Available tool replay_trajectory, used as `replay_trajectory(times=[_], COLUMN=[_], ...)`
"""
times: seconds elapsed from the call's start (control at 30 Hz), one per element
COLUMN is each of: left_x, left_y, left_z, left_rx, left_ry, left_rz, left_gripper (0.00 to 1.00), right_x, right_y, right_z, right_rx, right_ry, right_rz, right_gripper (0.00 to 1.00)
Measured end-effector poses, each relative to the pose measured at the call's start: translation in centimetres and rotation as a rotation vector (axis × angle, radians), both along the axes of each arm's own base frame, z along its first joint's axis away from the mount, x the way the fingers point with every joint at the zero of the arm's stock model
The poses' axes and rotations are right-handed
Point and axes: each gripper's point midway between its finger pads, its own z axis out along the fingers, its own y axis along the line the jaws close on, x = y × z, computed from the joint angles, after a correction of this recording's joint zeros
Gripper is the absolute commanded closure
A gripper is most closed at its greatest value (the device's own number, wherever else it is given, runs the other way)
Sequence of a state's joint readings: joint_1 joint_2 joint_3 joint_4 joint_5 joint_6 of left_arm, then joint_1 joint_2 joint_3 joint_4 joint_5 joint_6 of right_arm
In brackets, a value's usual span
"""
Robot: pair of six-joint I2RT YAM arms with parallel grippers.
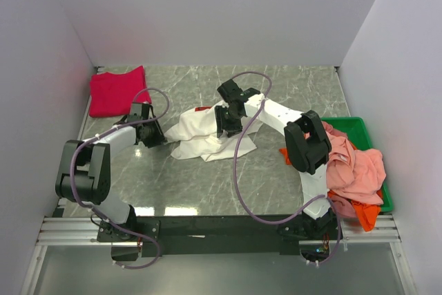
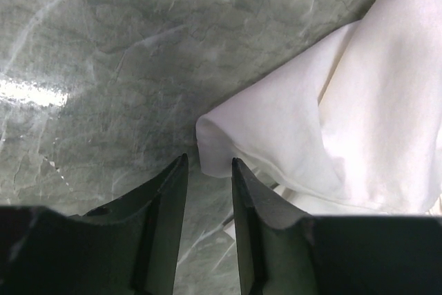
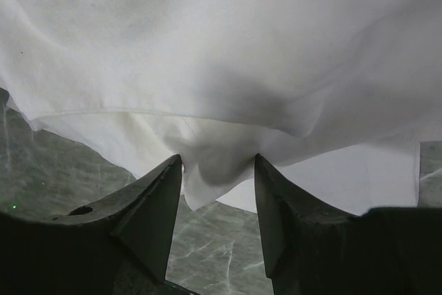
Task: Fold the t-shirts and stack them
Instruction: Flatten the tshirt out
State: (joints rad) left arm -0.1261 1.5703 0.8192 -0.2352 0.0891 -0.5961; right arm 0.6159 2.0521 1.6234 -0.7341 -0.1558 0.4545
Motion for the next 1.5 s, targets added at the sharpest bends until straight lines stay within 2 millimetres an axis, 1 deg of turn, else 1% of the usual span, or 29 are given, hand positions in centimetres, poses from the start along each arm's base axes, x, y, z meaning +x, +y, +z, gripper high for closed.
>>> replay_trajectory(times=[0.13,0.27,0.33,0.37,0.4,0.43,0.47,0.5,0.53,0.6,0.63,0.67,0.8,0.9,0.93,1.0,1.07,1.13,1.17,1.23,1.33,1.37,1.43,1.5], left_x=[0.2,1.0,1.5,1.7,2.0,2.3,2.5,2.7,2.9,3.3,3.4,3.4,3.3,3.7,3.9,4.6,5.5,6.4,6.8,7.2,7.0,6.7,5.9,4.7], left_y=[0.1,-0.1,-0.3,-0.3,-0.4,-0.6,-0.7,-1.0,-1.1,-1.4,-1.5,-1.5,-1.3,-0.7,-0.4,0.5,1.6,3.0,3.8,5.4,7.5,8.1,9.1,9.8], left_z=[-0.6,-0.5,-0.5,-0.5,-0.5,-0.6,-0.7,-0.7,-0.7,-0.6,-0.6,-0.6,-0.4,0.7,1.6,3.7,7.1,11.1,13.1,17.5,23.4,25.3,28.4,31.3], left_rx=[0.004,-0.001,-0.010,-0.015,-0.021,-0.031,-0.038,-0.051,-0.062,-0.075,-0.079,-0.080,-0.066,-0.037,-0.023,0.006,0.028,0.042,0.046,0.059,0.079,0.084,0.091,0.093], left_ry=[0.005,-0.012,-0.021,-0.025,-0.030,-0.033,-0.035,-0.037,-0.041,-0.048,-0.049,-0.050,-0.035,-0.042,-0.055,-0.097,-0.177,-0.273,-0.319,-0.424,-0.560,-0.605,-0.682,-0.754], left_rz=[0.003,0.005,0.008,0.012,0.013,0.017,0.017,0.018,0.020,0.017,0.016,0.016,0.022,0.042,0.054,0.087,0.135,0.193,0.221,0.279,0.356,0.380,0.419,0.452], left_gripper=[0.62,0.63,0.67,0.69,0.77,0.83,0.88,0.98,0.99,0.99,1.00,1.00,1.00,1.00,1.00,1.00,1.00,1.00,1.00,1.00,0.99,0.99,0.99,0.99], right_x=[0.0,0.0,0.0,0.0,-0.1,-0.1,-0.1,-0.2,-0.2,-0.3,-0.3,-0.3,-0.2,0.3,0.5,1.1,2.0,3.4,4.1,5.5,6.9,6.9,6.5,5.6], right_y=[0.0,0.0,0.0,0.0,0.0,0.0,0.1,0.1,0.1,0.2,0.2,0.3,0.0,-0.8,-1.4,-2.7,-4.6,-6.6,-7.7,-9.8,-13.1,-13.9,-15.5,-16.6], right_z=[0.0,0.0,0.0,-0.1,-0.1,-0.1,-0.2,-0.2,-0.2,-0.3,-0.3,-0.3,-0.3,0.1,0.4,1.7,3.8,6.8,8.5,12.8,19.6,21.5,26.1,29.3], right_rx=[-0.002,-0.002,-0.001,-0.001,0.000,0.001,0.002,0.004,0.006,0.010,0.012,0.013,0.017,0.020,0.020,0.026,0.031,0.039,0.043,0.058,0.073,0.075,0.077,0.075], right_ry=[-0.001,-0.001,0.000,0.001,0.002,0.004,0.006,0.008,0.011,0.014,0.015,0.015,0.020,0.021,0.021,0.006,-0.022,-0.080,-0.112,-0.209,-0.362,-0.403,-0.505,-0.577], right_rz=[0.002,0.004,0.007,0.008,0.010,0.011,0.014,0.016,0.018,0.024,0.026,0.030,0.024,0.007,-0.005,-0.037,-0.081,-0.130,-0.154,-0.201,-0.270,-0.285,-0.315,-0.334], right_gripper=[0.50,0.54,0.57,0.60,0.63,0.68,0.72,0.75,0.82,0.89,0.97,1.00,1.00,1.00,1.00,1.00,1.00,1.00,1.00,1.00,1.00,1.00,1.00,1.00])
